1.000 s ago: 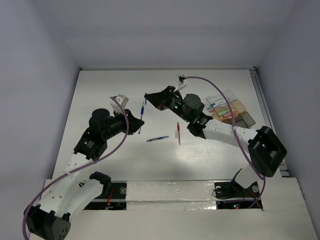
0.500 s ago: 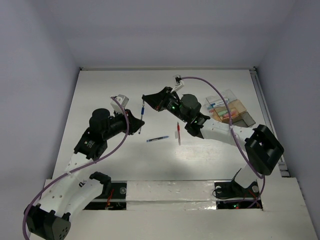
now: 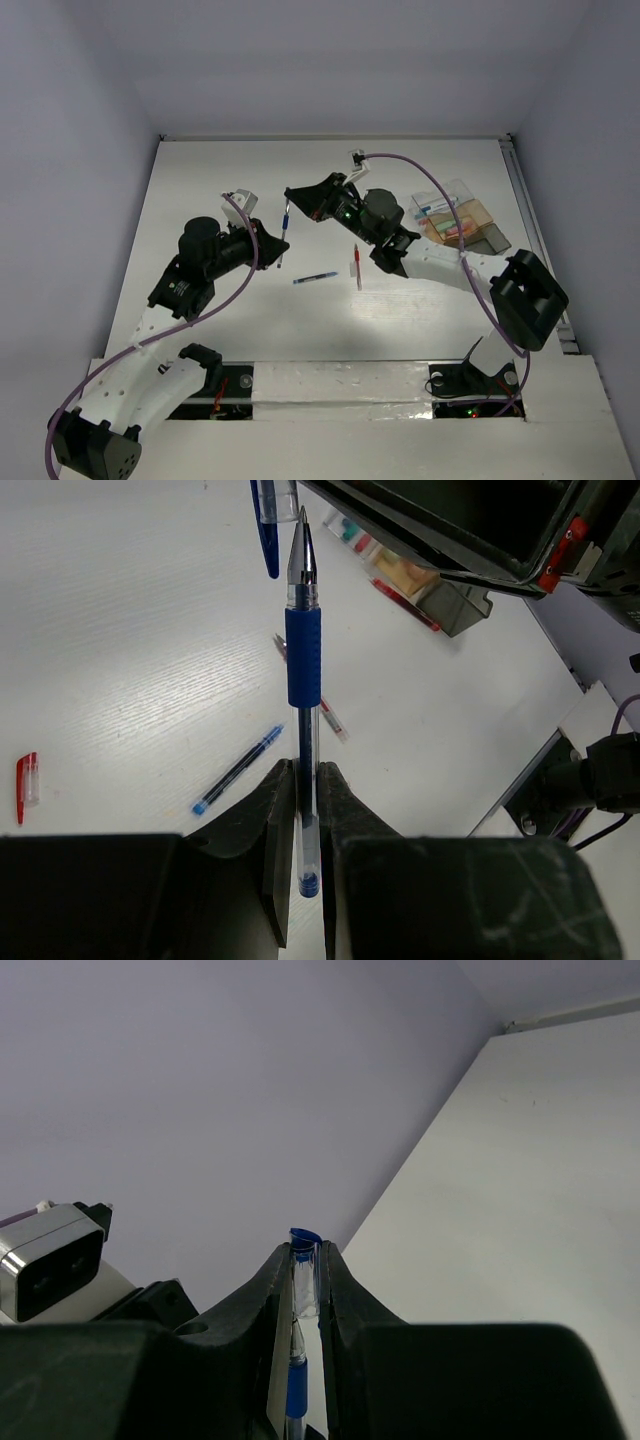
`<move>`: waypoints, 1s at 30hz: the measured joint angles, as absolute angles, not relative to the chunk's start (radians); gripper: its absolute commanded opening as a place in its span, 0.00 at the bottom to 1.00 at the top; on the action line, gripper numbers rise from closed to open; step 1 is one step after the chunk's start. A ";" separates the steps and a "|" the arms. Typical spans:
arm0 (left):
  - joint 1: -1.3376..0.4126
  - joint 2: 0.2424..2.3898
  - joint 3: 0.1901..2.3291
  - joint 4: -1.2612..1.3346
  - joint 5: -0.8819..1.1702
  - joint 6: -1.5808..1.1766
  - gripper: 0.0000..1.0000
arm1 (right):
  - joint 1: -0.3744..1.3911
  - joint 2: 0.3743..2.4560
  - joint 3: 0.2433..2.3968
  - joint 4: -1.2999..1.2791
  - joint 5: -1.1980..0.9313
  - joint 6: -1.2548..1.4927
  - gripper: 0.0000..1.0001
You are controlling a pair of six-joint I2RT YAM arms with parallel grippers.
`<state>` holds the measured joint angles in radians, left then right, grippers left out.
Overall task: Sort the stationery into containers
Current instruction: Close the pen cap on the pen.
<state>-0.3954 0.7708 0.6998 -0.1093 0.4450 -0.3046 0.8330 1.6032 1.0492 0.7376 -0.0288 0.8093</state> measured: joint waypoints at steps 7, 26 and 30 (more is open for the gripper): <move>-0.395 0.771 0.700 -0.109 0.448 -0.304 0.00 | 0.833 1.603 1.038 0.781 -0.026 0.817 0.00; -0.395 0.771 0.700 -0.110 0.437 -0.305 0.00 | 0.833 1.597 0.998 0.823 -0.027 0.831 0.00; -0.395 0.771 0.700 -0.110 0.432 -0.305 0.00 | 0.841 1.597 0.997 0.824 -0.027 0.832 0.00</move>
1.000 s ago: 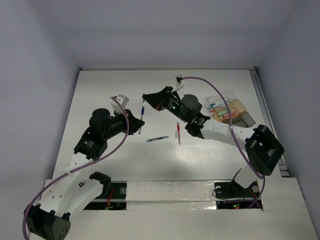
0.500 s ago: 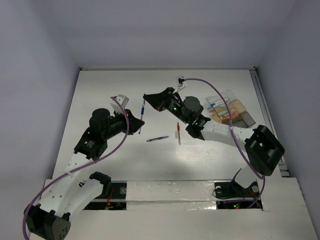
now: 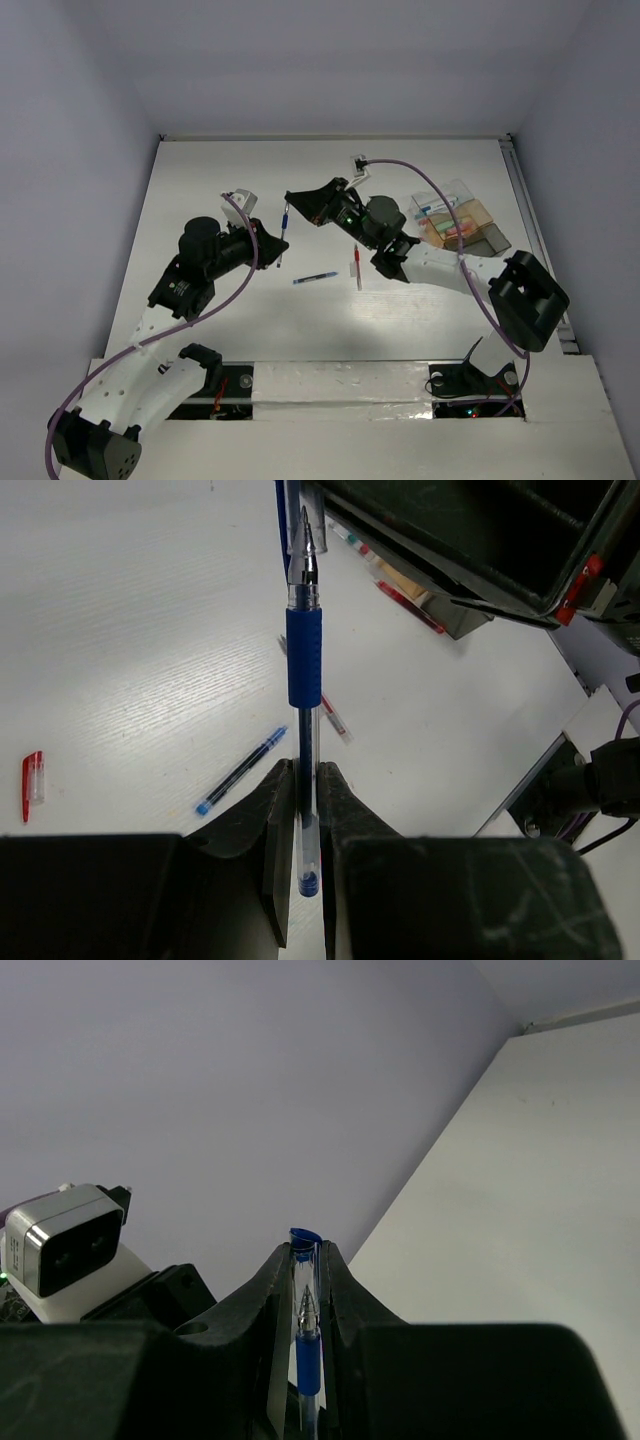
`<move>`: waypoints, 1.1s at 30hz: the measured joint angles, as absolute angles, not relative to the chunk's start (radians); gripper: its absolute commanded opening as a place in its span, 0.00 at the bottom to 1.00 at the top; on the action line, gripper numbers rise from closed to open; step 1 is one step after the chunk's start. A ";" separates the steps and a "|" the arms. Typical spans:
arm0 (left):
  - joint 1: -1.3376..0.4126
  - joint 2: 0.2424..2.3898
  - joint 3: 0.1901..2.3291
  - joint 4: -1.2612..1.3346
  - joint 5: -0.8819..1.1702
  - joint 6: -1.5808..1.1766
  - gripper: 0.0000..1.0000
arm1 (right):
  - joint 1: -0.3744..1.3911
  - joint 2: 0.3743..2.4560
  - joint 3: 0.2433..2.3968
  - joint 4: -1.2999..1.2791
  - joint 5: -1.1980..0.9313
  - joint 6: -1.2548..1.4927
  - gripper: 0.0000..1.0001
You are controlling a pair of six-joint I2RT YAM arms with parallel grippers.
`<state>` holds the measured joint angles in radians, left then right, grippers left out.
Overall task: Sort the stationery into containers
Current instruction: Close the pen cap on the pen.
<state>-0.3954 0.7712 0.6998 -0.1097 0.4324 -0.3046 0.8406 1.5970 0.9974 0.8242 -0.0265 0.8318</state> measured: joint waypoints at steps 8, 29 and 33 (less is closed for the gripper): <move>-0.395 0.769 0.698 -0.113 0.434 -0.313 0.00 | 0.883 1.598 0.955 0.875 0.005 0.831 0.00; -0.391 0.762 0.686 -0.196 0.463 -0.342 0.00 | 0.931 1.585 0.829 0.950 0.090 0.831 0.00; -0.392 0.772 0.690 -0.206 0.480 -0.342 0.00 | 0.931 1.563 0.817 0.933 0.075 0.831 0.00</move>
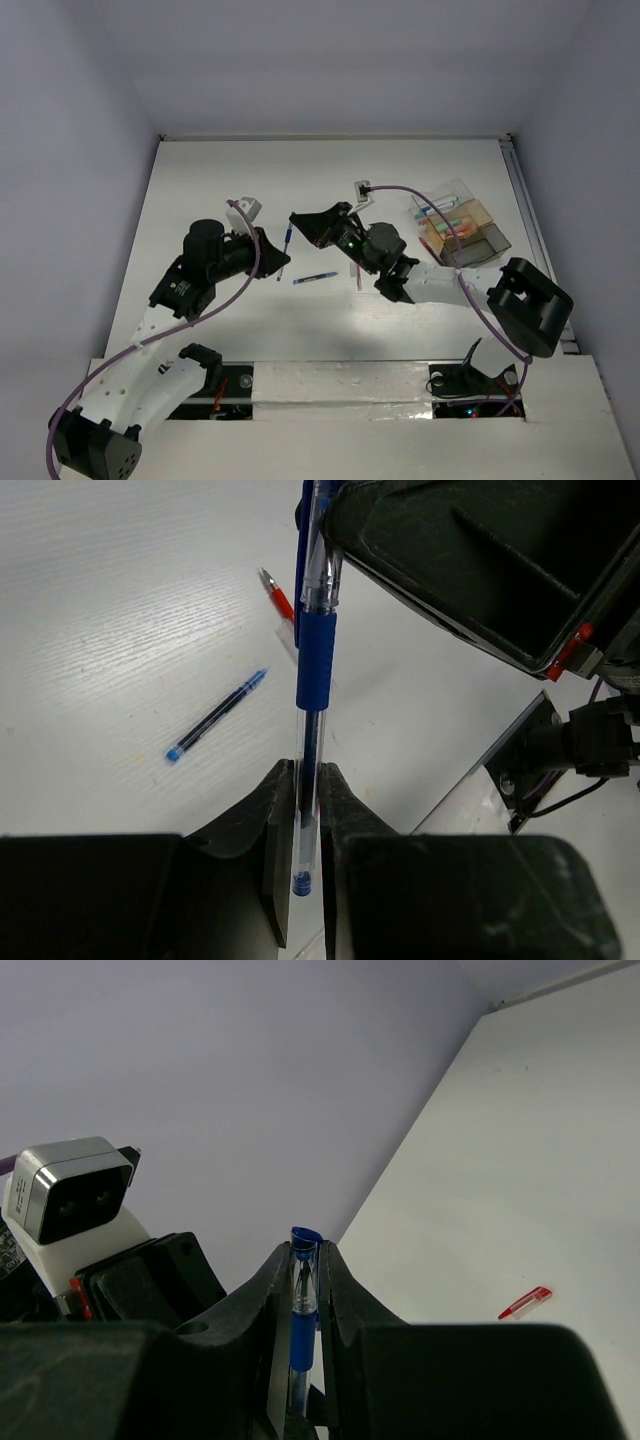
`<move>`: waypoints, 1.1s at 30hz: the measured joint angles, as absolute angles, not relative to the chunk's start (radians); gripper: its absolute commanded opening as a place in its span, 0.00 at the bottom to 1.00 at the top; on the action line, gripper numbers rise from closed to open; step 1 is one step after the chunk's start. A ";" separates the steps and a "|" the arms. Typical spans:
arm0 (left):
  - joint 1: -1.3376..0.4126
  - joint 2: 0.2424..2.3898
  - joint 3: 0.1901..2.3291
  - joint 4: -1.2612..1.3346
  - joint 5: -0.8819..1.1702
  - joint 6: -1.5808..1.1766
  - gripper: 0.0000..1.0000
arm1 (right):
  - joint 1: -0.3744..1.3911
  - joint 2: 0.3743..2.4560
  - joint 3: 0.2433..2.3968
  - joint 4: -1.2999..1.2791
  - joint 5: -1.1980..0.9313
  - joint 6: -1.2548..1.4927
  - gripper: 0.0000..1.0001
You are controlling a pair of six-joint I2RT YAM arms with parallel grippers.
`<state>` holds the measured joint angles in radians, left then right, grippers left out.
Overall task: Sort the stationery into containers
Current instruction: Close the pen cap on the pen.
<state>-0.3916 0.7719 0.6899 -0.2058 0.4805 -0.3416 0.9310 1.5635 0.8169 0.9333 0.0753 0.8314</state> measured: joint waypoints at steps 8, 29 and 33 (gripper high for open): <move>-0.393 0.816 0.753 -0.273 0.505 -0.342 0.00 | 0.932 1.544 0.793 0.936 0.072 0.832 0.00; -0.368 0.956 1.032 -0.202 0.357 -0.366 0.00 | 1.196 1.624 0.669 0.937 0.056 0.864 0.00; -0.376 0.916 1.037 -0.072 0.349 -0.374 0.00 | 1.231 1.614 0.619 0.821 0.000 0.863 0.00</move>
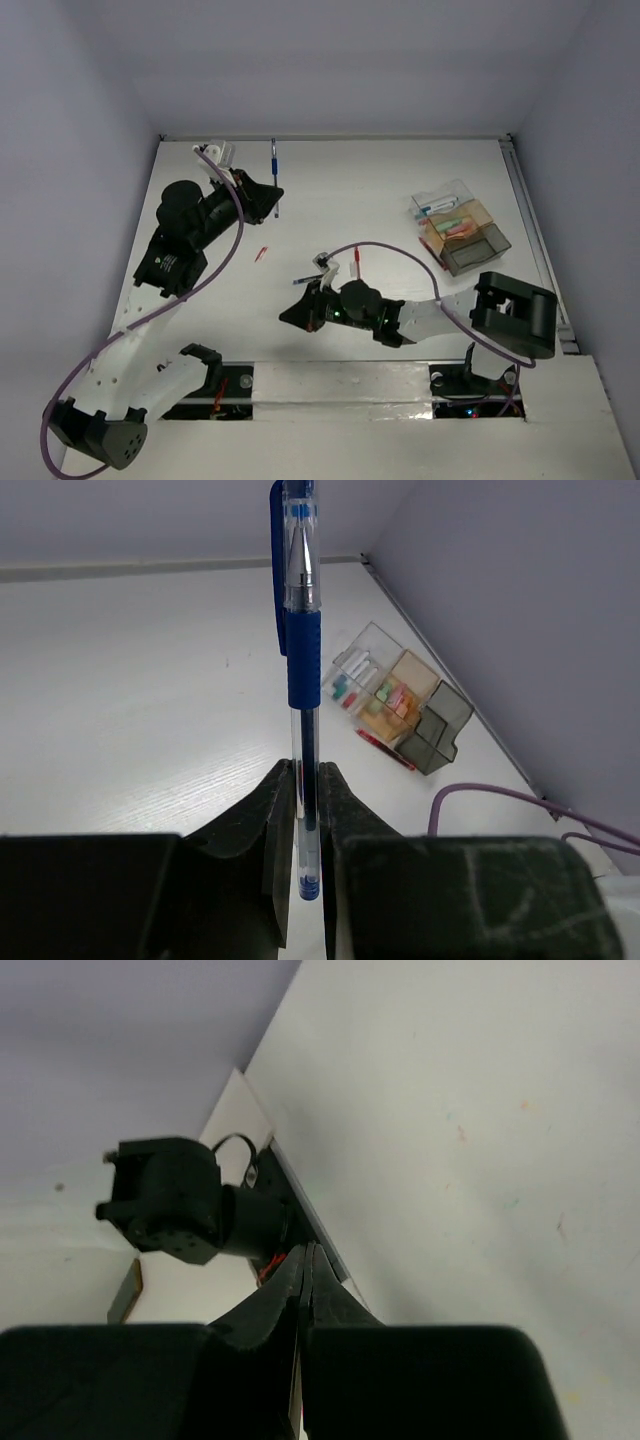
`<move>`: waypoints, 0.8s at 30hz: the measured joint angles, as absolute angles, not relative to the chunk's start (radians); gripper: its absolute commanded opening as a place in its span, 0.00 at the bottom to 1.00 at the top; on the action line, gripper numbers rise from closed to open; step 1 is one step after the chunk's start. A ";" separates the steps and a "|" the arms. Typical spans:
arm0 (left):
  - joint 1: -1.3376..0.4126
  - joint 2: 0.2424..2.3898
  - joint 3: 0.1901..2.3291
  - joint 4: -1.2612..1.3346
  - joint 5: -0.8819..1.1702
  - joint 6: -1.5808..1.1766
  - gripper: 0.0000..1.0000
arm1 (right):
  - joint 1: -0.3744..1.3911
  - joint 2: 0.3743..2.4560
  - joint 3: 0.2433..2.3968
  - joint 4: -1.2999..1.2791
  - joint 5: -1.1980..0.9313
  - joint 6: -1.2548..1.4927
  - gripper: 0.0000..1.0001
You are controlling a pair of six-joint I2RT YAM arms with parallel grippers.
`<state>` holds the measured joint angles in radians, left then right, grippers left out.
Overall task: Sort the stationery into containers
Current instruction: Close the pen cap on the pen, then place the pen in the storage box.
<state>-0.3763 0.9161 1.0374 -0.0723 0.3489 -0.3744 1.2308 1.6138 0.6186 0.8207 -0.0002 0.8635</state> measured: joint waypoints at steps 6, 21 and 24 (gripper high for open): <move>-0.379 0.850 0.948 -0.090 0.335 -0.368 0.00 | 1.118 1.444 0.620 0.757 -0.067 0.811 0.29; -0.384 0.743 0.686 -0.008 0.703 -0.401 0.00 | 0.966 1.185 0.954 0.321 -0.185 0.490 0.90; -0.386 0.722 0.679 0.016 0.744 -0.406 0.00 | 0.956 1.229 1.008 0.289 -0.152 0.487 0.86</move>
<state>-0.3859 0.7216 0.6788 0.0158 0.7437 -0.4057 0.9562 1.2289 1.0080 0.2890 -0.1524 0.4870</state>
